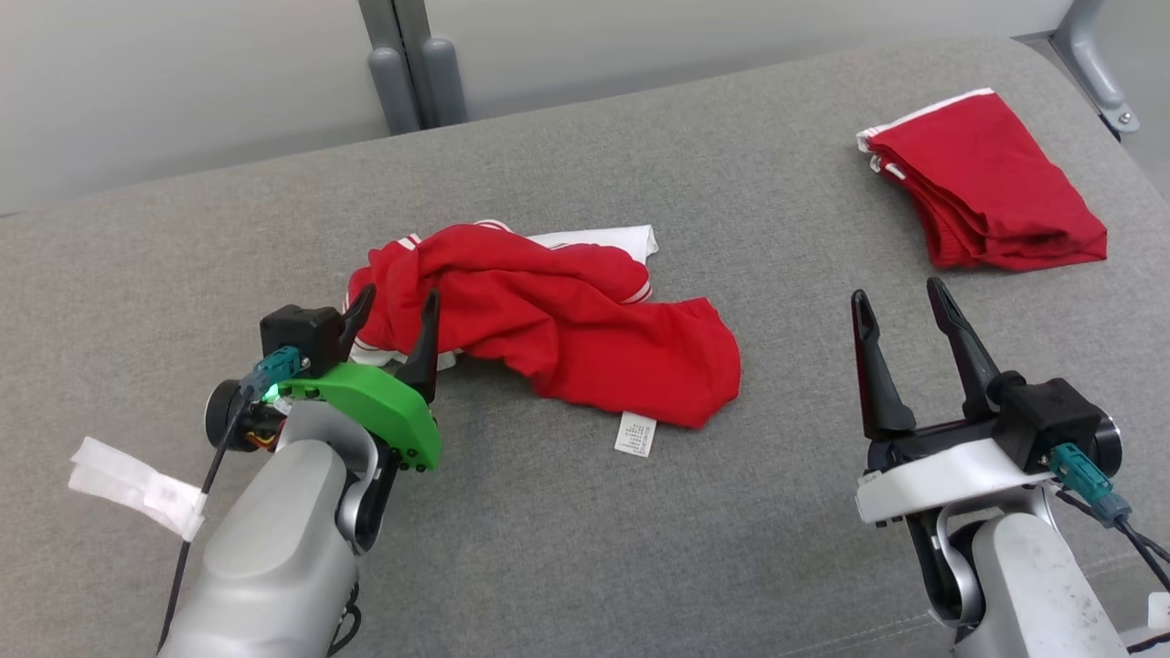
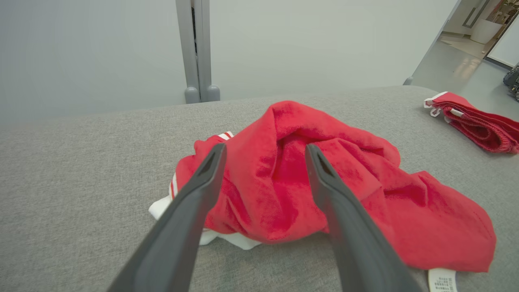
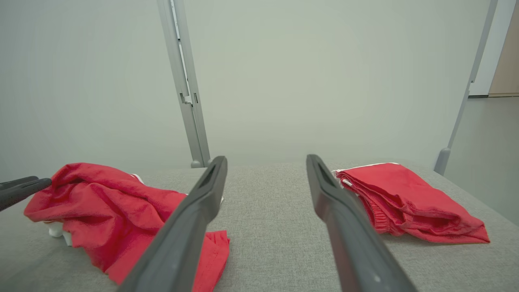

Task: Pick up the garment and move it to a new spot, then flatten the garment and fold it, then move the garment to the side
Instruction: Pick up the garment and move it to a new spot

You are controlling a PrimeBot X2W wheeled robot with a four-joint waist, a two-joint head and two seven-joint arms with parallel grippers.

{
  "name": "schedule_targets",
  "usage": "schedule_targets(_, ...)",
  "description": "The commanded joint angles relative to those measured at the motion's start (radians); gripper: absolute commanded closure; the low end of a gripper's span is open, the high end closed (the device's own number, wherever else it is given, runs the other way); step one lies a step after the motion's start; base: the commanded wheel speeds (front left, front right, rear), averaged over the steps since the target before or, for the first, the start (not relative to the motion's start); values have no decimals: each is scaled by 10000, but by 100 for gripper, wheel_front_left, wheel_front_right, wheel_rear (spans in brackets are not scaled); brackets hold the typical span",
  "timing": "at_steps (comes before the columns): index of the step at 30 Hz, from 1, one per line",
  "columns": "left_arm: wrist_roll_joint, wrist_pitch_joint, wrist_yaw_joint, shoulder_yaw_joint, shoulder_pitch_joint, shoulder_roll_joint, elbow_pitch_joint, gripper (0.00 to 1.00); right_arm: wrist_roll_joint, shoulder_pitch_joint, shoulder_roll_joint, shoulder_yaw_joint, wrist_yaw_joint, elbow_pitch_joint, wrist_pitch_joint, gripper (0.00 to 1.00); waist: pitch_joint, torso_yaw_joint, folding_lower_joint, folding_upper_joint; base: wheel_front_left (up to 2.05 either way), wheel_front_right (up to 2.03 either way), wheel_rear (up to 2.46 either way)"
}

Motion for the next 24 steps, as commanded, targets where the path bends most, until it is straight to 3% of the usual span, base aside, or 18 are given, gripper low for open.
schedule_targets(1,106,-73,-7,44,309,116,-133,0,-60,186,-18,-28,-7,42,-31,0,-456,321,0,-1,0,0,0)
schedule_targets(6,359,-126,139,486,1130,245,-1126,0,-52,477,-15,-93,-7,-6,-29,0,-1006,626,0,-1,0,0,0)
schedule_targets(12,900,-119,673,1358,2643,394,-2925,0,-34,901,-17,-55,-7,-60,-31,0,-1357,943,0,-1,0,0,0)
schedule_targets(24,1597,-112,1247,2997,5521,-105,-5643,0,432,1624,-20,47,-7,-92,-30,0,-1586,1299,0,-1,0,0,0)
